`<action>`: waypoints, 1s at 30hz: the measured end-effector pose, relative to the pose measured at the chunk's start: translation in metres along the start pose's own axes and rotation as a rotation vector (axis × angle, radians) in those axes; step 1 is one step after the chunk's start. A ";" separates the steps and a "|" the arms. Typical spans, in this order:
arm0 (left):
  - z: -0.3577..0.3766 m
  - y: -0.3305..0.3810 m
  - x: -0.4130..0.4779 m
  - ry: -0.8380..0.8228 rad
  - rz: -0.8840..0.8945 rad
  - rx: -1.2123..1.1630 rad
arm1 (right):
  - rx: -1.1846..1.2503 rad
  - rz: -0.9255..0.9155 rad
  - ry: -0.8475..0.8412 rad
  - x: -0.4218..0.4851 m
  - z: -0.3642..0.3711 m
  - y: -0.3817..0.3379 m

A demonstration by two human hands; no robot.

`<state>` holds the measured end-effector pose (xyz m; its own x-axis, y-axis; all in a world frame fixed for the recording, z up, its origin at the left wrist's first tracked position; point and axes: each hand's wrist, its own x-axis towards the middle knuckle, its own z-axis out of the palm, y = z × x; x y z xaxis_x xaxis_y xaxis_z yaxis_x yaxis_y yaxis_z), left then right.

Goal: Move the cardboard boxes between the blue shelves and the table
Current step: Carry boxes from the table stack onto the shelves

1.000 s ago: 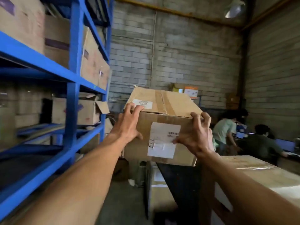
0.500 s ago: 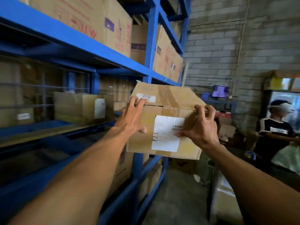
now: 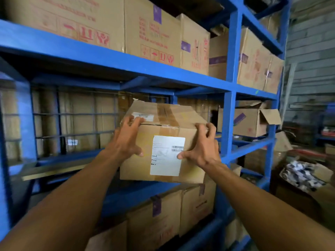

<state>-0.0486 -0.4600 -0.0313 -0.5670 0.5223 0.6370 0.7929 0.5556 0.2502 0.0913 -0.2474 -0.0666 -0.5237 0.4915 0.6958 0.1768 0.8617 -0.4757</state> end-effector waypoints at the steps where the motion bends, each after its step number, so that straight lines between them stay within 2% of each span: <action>1: -0.003 -0.012 0.003 0.007 -0.023 0.019 | 0.012 -0.020 -0.017 0.007 0.012 -0.007; 8: -0.008 -0.084 0.025 0.039 -0.117 0.119 | 0.075 -0.089 -0.132 0.061 0.095 -0.041; 15: 0.014 -0.123 0.044 0.031 -0.217 0.163 | 0.109 -0.121 -0.208 0.096 0.163 -0.039; 23: 0.073 -0.119 0.090 0.022 -0.306 0.199 | 0.110 -0.142 -0.281 0.156 0.204 0.014; 30: 0.127 -0.102 0.143 0.025 -0.362 0.215 | 0.163 -0.238 -0.304 0.215 0.232 0.079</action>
<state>-0.2390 -0.3601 -0.0583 -0.7924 0.2542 0.5546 0.4775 0.8242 0.3045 -0.2003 -0.1026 -0.0794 -0.7606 0.2005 0.6175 -0.1000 0.9036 -0.4165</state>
